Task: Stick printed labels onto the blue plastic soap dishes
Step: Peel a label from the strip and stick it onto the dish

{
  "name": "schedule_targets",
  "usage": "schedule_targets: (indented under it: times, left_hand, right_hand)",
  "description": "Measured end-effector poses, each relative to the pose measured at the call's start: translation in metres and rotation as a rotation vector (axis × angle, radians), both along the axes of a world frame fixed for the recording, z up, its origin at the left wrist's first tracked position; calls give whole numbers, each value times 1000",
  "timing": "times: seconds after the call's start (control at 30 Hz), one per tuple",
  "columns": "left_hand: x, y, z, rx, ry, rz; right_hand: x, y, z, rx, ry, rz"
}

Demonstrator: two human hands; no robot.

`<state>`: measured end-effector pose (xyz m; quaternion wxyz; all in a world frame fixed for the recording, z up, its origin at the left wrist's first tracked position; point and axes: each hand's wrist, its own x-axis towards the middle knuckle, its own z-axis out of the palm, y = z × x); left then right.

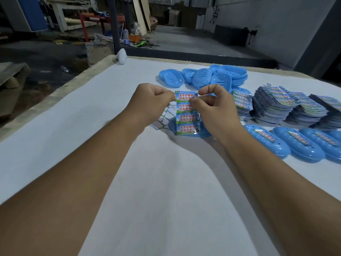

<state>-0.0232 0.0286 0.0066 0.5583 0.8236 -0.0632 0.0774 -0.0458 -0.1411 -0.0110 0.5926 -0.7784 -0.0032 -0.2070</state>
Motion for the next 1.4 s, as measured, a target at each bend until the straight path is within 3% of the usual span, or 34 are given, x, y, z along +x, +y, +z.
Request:
schedule_targets:
  times: [0.73, 0.97, 1.4]
  left_hand:
    - [1, -1, 2, 53, -37, -60]
    - [4, -1, -5, 75, -122, -114]
    - [-1, -6, -6, 120, -220, -140]
  right_hand:
    - [2, -2, 0, -70, -47, -4]
    - [3, -2, -4, -279, -61, -102]
    - [-6, 3, 0, -219, -46, -3]
